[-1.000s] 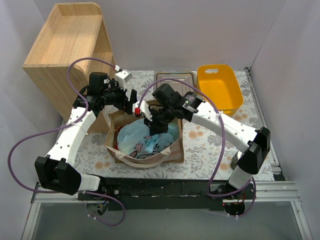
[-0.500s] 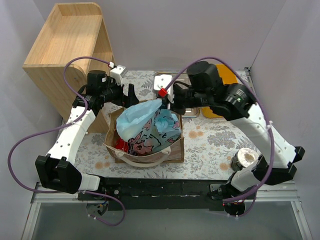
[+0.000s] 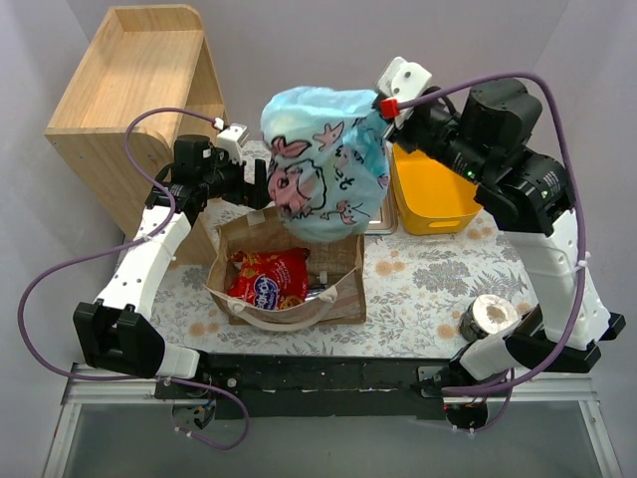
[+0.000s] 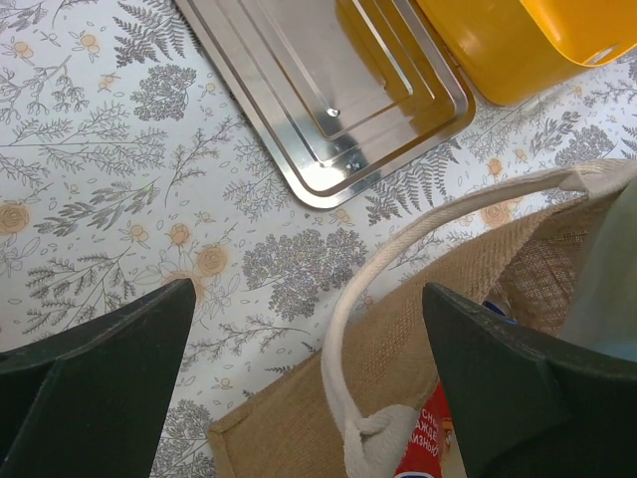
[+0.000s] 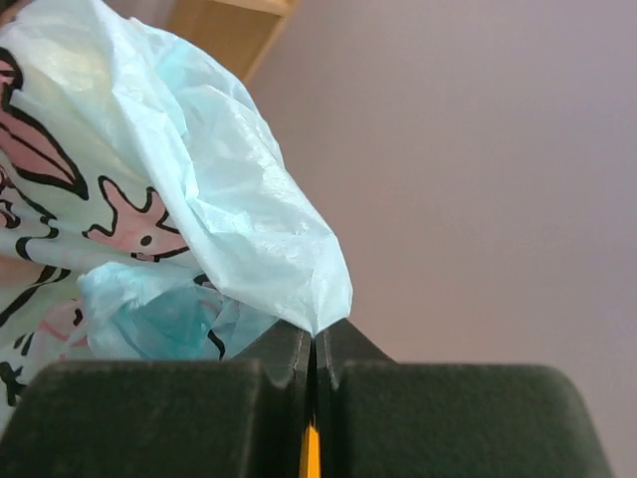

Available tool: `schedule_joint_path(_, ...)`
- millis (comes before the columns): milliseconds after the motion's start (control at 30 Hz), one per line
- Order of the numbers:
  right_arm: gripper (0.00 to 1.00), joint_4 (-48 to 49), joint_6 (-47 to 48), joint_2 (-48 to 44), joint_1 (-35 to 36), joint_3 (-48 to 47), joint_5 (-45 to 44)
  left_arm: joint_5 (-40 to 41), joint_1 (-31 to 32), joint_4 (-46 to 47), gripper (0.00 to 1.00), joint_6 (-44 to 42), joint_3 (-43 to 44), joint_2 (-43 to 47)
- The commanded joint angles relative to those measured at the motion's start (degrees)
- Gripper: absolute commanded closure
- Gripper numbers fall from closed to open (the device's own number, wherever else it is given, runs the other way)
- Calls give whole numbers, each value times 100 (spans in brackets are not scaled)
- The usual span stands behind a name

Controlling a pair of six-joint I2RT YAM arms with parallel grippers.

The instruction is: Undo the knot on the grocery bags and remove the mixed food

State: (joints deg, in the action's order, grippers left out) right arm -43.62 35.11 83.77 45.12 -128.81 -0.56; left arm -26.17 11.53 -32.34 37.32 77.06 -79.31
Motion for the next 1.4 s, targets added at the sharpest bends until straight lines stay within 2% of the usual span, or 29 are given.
schedule_joint_path(0, 99, 1548, 461, -466, -319, -74, -778, -221, -46, 26, 2, 56, 231, 12)
schedule_joint_path(233, 99, 1883, 786, -668, -619, -13, -1341, -441, -37, -1, 2, 117, 275, -50)
schedule_joint_path(367, 99, 1796, 787, -984, -733, 549, -1570, -634, -45, 8, 2, 170, 345, -76)
schedule_joint_path(500, 99, 1489, 523, -1511, -987, 1568, -1536, -740, -28, 43, 2, 188, 407, -41)
schedule_joint_path(733, 99, 644, -145, -2847, -1146, 4148, -1105, -793, -28, 113, 2, 91, 345, 29)
schedule_joint_path(900, 99, 381, -496, -3366, -1155, 5312, -859, -854, -28, 114, 2, 109, 275, 108)
schedule_joint_path(1167, 99, 441, -1068, -3209, -1155, 6070, -437, -802, -28, 34, 2, -93, 99, 258)
schedule_joint_path(1367, 99, 1222, -1586, -2243, -1155, 5843, -674, -758, -28, 193, 2, 65, 222, 179)
